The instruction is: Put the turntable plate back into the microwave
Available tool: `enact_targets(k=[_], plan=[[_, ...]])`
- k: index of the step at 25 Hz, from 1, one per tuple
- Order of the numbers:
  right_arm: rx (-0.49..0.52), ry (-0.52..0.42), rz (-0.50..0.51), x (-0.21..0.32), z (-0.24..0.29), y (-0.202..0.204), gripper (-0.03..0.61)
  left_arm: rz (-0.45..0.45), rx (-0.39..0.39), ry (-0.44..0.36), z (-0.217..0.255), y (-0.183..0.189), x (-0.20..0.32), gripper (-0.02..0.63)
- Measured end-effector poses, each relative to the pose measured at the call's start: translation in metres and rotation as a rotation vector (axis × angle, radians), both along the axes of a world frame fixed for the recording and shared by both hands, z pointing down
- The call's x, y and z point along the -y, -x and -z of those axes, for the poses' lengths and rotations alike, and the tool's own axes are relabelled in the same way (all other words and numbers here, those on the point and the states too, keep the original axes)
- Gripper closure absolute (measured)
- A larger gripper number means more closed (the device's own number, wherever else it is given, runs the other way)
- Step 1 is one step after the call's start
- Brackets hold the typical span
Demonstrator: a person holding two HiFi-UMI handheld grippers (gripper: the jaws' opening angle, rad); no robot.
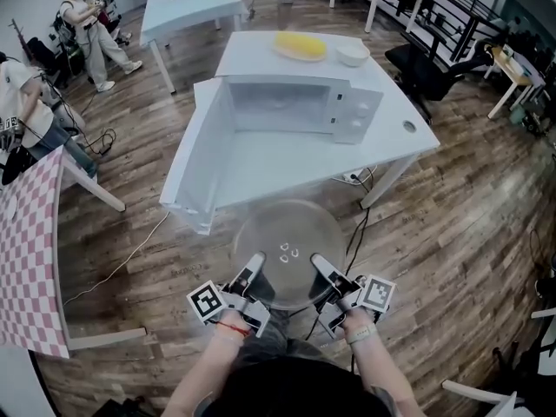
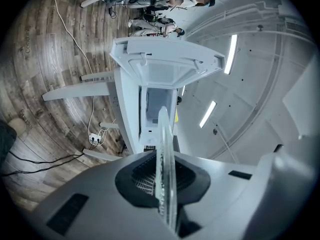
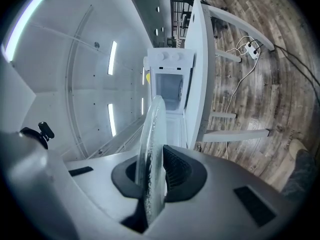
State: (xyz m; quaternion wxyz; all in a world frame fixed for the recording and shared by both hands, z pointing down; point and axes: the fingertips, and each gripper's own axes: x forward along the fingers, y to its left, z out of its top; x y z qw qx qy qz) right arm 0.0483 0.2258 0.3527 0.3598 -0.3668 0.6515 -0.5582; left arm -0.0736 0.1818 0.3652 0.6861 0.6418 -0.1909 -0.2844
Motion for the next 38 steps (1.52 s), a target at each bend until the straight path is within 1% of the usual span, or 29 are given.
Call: enact_targets(k=[9,15,23,38], plan=[[0.0,0.01,0.005,0.037,-0.005,-0.009,0.537,0.007,0.004,0.017,-0.007,-0.008,0.036,0.581],[-0.015,0.015,0.004,0.047,-0.013,-0.012,0.537,0.007,0.001,0.024,-0.015,-0.011,0.046,0.581],[-0.005,0.039,-0.012,0.07,-0.02,-0.022,0.537,0.003,0.003,0.042,-0.02,-0.022,0.07,0.581],[0.005,0.052,-0.018,0.121,-0.031,-0.036,0.537,0.007,0.01,0.057,-0.029,-0.036,0.121,0.581]])
